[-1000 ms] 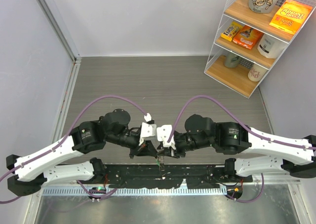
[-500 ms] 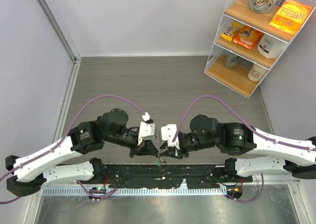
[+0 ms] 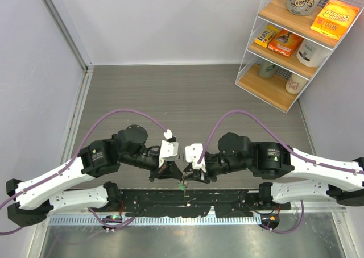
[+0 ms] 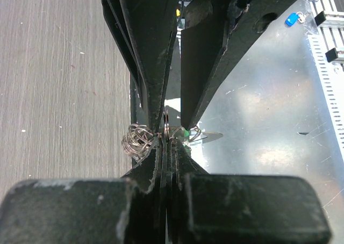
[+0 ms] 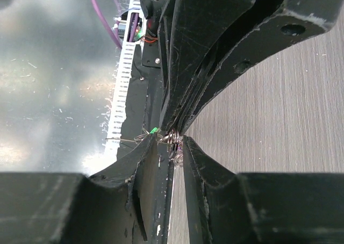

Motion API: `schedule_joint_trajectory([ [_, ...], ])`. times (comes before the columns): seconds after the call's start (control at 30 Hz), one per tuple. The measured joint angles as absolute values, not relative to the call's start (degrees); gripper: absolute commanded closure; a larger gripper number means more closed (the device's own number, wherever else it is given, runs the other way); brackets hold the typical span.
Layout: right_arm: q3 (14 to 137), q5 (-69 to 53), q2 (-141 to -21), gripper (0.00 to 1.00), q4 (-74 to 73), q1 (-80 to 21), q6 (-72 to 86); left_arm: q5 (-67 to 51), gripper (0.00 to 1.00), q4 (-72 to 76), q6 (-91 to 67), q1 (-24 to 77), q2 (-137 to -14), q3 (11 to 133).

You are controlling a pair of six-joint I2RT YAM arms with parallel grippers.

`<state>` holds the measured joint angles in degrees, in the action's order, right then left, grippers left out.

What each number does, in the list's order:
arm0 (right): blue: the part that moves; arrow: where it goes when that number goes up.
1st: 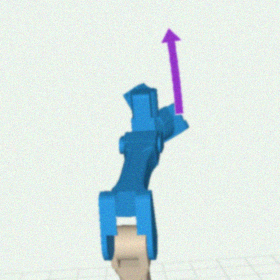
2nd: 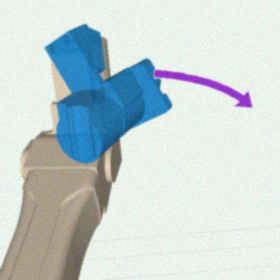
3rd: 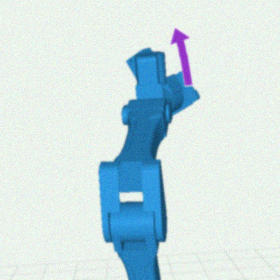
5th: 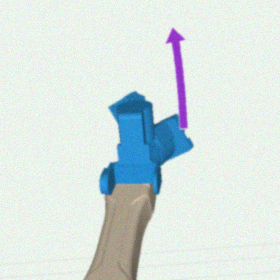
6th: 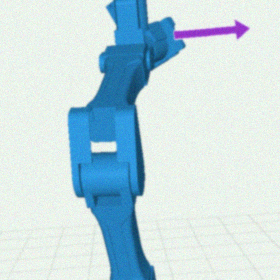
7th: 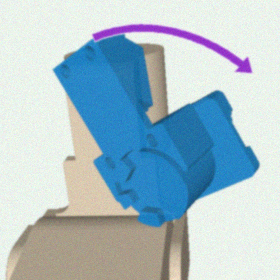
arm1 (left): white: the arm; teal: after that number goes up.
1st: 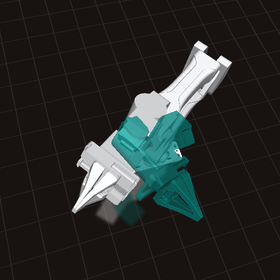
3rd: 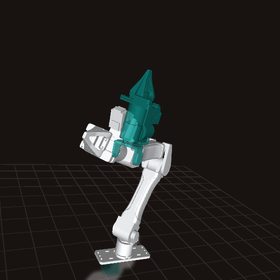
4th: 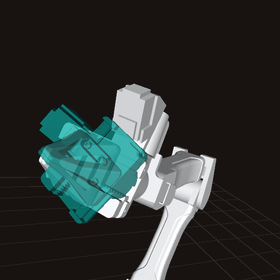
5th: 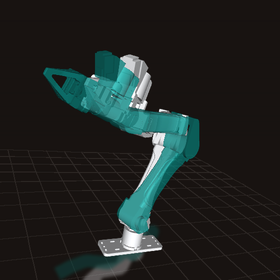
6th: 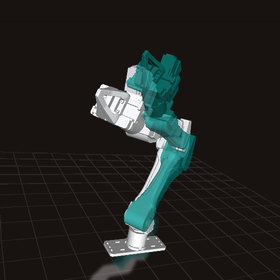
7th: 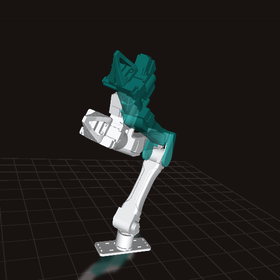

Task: Put the keys on the keyring

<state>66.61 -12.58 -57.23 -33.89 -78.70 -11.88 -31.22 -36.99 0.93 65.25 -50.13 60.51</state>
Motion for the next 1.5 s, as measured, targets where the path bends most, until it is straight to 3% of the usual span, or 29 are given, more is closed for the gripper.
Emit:
schedule_joint_trajectory([
  [0.6,66.57,-12.53,-57.25,0.76,-32.16,-78.70,-11.88,-31.33,1.00,-36.93,0.93,65.25,-50.13,60.49],
  [0.67,66.57,-12.53,-57.25,0.78,-31.83,-78.70,-11.88,-31.33,1.00,-36.91,0.93,65.25,-50.13,60.49],
  [0.77,66.57,-12.53,-57.28,0.95,-31.57,-78.70,-11.92,-31.33,1.00,-36.91,0.93,65.25,-50.13,60.49],
  [1.07,65.06,-12.38,-57.23,0.95,-29.87,-78.70,-11.88,-31.51,1.00,-37.34,0.91,65.28,-49.91,59.92],
  [1.3,59.83,-12.23,-54.48,0.94,-25.28,-78.70,-10.63,-30.37,0.68,-33.61,0.56,65.28,-46.13,56.55],
  [1.5,55.42,-10.81,-50.17,0.95,-23.92,-78.81,-8.67,-28.80,0.60,-25.41,0.40,65.30,-38.59,53.17],
])
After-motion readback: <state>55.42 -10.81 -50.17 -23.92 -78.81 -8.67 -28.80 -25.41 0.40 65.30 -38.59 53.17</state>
